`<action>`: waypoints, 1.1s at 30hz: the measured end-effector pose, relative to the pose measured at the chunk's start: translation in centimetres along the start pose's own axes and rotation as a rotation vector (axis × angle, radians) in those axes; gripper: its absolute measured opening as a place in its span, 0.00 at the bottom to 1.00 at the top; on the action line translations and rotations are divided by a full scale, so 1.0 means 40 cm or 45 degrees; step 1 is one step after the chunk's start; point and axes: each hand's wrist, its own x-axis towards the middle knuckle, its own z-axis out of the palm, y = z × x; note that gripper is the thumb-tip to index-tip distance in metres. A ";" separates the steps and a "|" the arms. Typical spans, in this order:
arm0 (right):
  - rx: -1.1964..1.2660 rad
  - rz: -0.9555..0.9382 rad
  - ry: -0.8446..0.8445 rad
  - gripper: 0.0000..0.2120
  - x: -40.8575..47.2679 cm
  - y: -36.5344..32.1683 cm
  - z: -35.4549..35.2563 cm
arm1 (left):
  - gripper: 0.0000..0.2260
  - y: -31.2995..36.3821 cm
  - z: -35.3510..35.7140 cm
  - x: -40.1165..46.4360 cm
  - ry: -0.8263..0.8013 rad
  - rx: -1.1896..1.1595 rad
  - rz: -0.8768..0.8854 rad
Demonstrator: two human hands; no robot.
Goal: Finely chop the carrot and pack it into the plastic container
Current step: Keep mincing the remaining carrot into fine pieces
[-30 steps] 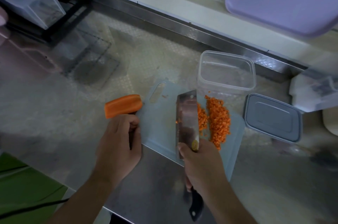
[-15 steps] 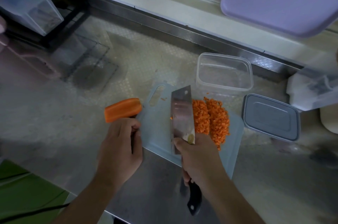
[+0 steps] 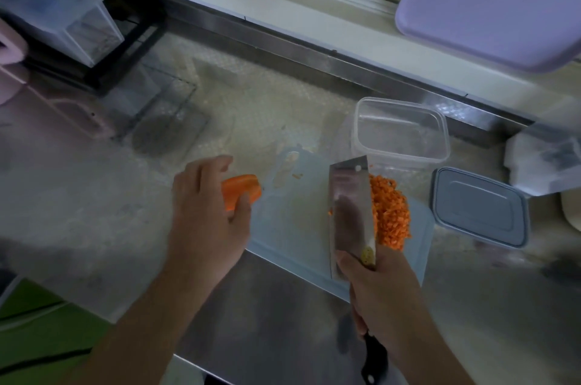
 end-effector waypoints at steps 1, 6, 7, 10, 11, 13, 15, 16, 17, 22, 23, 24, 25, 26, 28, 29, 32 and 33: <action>-0.006 -0.005 -0.003 0.15 0.000 -0.001 0.003 | 0.22 -0.010 -0.005 0.031 -0.110 0.071 -0.112; -0.052 -0.030 0.010 0.15 -0.003 -0.010 0.019 | 0.09 -0.004 -0.041 0.088 -0.463 0.158 -0.195; -0.063 -0.033 0.017 0.15 -0.003 -0.009 0.022 | 0.10 0.003 -0.046 0.086 -0.486 0.182 -0.223; -0.113 -0.056 0.023 0.14 -0.009 -0.009 0.029 | 0.14 0.038 -0.057 0.072 -0.409 0.199 -0.215; -0.126 -0.058 0.033 0.14 -0.011 -0.010 0.029 | 0.14 0.055 -0.056 0.066 -0.349 0.156 -0.192; -0.140 -0.029 0.062 0.14 -0.012 -0.009 0.029 | 0.14 0.094 -0.041 0.050 -0.259 0.050 -0.129; -0.195 -0.009 0.102 0.14 -0.011 -0.008 0.029 | 0.14 0.130 -0.005 0.026 -0.260 0.032 -0.051; -0.236 -0.008 0.117 0.13 -0.009 -0.006 0.030 | 0.15 0.140 0.017 0.013 -0.298 0.029 -0.034; -0.262 -0.005 0.131 0.13 -0.008 -0.005 0.031 | 0.16 0.146 0.038 0.003 -0.356 0.013 -0.062; -0.313 -0.004 0.097 0.11 0.003 -0.003 0.051 | 0.13 0.122 0.087 -0.035 -0.439 -0.150 -0.120; -0.325 -0.024 0.095 0.11 0.006 -0.003 0.056 | 0.13 0.118 0.090 -0.041 -0.431 -0.193 -0.114; -0.330 -0.046 0.095 0.12 0.008 -0.002 0.061 | 0.13 0.117 0.092 -0.046 -0.427 -0.266 -0.135; -0.339 -0.070 0.095 0.12 0.011 -0.004 0.067 | 0.12 0.120 0.094 -0.050 -0.421 -0.372 -0.182; -0.359 -0.088 0.095 0.11 0.013 -0.005 0.072 | 0.10 0.125 0.095 -0.052 -0.406 -0.504 -0.236; -0.386 -0.104 0.084 0.11 0.017 -0.009 0.082 | 0.10 0.132 0.097 -0.053 -0.401 -0.732 -0.314; -0.377 -0.104 0.064 0.11 0.019 -0.013 0.086 | 0.11 0.133 0.097 -0.052 -0.389 -0.774 -0.297; -0.323 -0.073 0.003 0.12 0.025 -0.022 0.086 | 0.14 0.115 0.103 -0.046 -0.317 -0.596 -0.125; -0.313 -0.072 0.011 0.11 0.025 -0.026 0.080 | 0.16 0.109 0.105 -0.044 -0.318 -0.525 -0.080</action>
